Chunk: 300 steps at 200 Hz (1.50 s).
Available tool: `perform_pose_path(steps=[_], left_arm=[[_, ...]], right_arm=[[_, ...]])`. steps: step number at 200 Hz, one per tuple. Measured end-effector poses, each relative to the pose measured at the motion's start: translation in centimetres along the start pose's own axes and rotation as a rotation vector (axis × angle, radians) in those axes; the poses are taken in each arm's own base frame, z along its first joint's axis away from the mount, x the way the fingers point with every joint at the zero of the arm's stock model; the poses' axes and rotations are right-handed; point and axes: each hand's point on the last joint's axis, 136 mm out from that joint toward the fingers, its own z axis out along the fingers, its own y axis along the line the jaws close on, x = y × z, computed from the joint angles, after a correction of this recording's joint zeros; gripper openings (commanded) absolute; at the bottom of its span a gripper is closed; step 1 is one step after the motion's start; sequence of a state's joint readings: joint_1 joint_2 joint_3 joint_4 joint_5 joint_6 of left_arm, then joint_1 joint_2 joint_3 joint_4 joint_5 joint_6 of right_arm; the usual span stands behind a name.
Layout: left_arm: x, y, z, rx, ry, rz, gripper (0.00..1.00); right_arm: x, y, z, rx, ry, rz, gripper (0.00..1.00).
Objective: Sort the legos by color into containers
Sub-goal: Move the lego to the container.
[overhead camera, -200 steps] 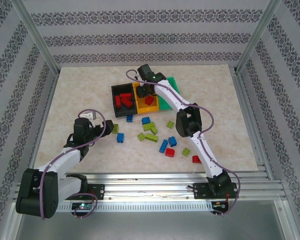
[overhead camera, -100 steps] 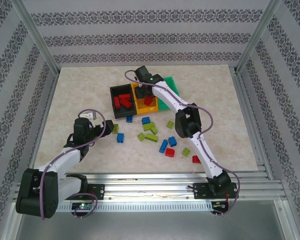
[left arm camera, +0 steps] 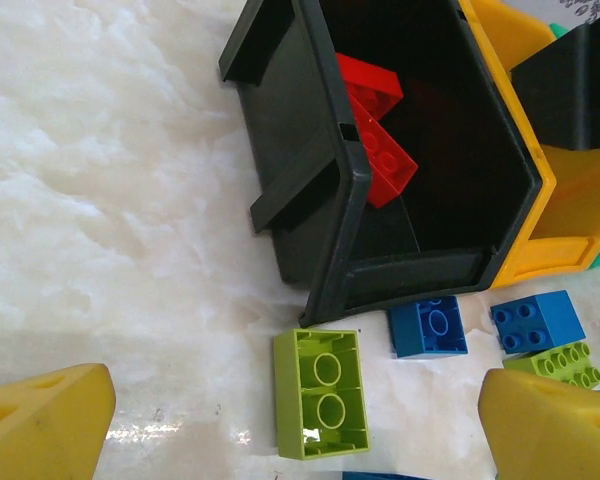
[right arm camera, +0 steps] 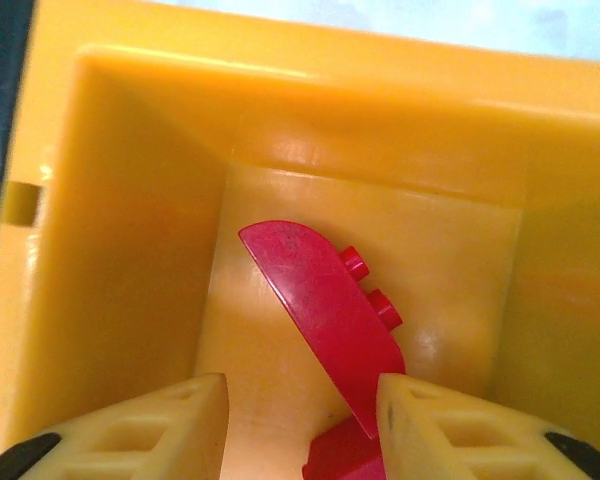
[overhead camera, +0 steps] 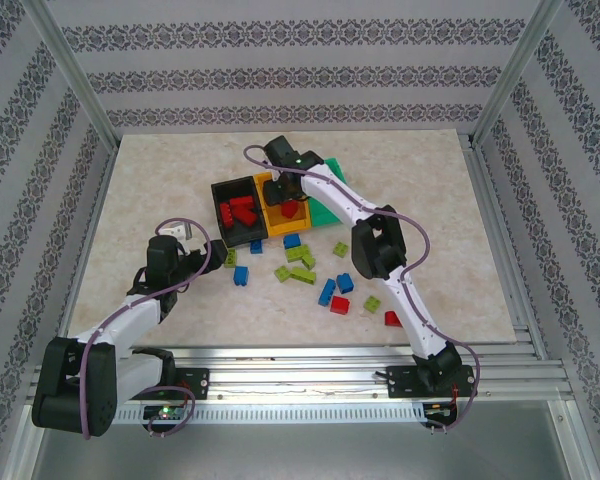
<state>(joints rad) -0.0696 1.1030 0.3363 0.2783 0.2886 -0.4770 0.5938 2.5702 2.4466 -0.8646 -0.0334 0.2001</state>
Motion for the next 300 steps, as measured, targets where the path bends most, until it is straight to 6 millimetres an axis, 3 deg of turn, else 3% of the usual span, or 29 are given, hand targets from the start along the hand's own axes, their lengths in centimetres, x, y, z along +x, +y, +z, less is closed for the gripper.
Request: perform_pose_path(steps=[46,95,154,300], left_arm=[[0.0,0.0,0.0,0.000,0.000,0.000,0.94],[0.0,0.0,0.0,0.000,0.001,-0.001,0.94],[0.3,0.0,0.1,0.003,0.012,-0.005,0.94],[-0.1,-0.4,0.1,0.027,0.001,-0.008,0.94]], right_arm=[[-2.6,-0.3,-2.4,0.045,-0.069,-0.137,0.48],[-0.7,-0.8,0.4,0.045,-0.003,-0.232,0.49],[-0.8,-0.7,0.6,0.039,0.006,-0.301,0.47],[2.2,-1.7,0.7,0.052,0.137,-0.309,0.41]])
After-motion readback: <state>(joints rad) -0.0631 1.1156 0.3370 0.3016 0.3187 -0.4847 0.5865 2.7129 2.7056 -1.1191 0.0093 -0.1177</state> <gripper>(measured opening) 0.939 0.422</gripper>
